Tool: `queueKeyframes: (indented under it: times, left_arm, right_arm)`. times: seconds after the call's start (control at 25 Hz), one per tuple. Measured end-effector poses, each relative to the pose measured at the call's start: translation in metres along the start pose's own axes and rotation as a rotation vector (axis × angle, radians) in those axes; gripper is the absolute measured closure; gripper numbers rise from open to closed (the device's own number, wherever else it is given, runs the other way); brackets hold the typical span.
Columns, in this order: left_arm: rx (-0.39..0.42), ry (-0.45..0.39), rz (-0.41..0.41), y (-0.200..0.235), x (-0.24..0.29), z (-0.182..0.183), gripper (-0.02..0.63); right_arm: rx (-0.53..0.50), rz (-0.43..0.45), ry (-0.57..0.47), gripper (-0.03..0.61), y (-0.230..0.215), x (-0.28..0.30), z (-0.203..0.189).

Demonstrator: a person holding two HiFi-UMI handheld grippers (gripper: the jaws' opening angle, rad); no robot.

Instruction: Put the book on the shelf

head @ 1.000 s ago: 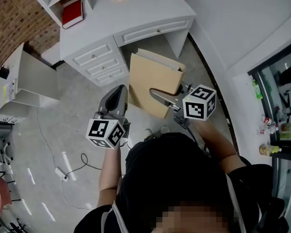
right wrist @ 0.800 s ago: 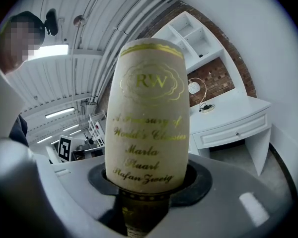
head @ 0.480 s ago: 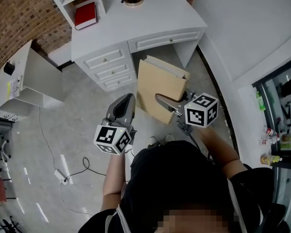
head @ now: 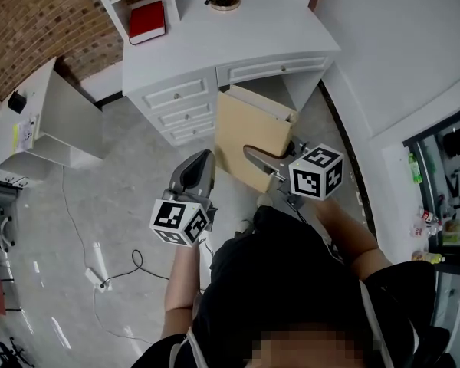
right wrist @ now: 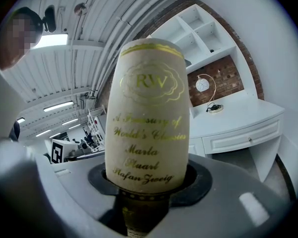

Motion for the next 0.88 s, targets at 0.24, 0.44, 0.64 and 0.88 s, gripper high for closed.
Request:
queueKeyframes:
  times: [0.24,0.44,0.64,0.88]
  left_arm:
    - [0.047,0.015,0.051,0.028,0.017,0.001,0.617]
    - [0.076,0.039,0.077,0.045,0.055,0.001,0.609]
    - [0.087,0.050,0.095,0.059,0.099,0.003,0.608]
    - [0.108,0.059,0.117,0.072,0.143,0.005,0.607]
  right_arm:
    - [-0.033,0.017,-0.016,0.353,-0.022,0.032,0.015]
    - [-0.038,0.046,-0.012,0.353,-0.051,0.058,0.031]
    - [-0.043,0.068,-0.011,0.353,-0.083,0.081,0.050]
    - [-0.013,0.092,-0.005,0.353,-0.117,0.104,0.069]
Point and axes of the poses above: the fingertips, and each gripper's own axes: x forward along the fingers, y to its left, z out of its top, the point moved 2 cm from there along -x, backward along the fingers, and after that the axes turned 15 degrees about -y, right-handed, at the moved point
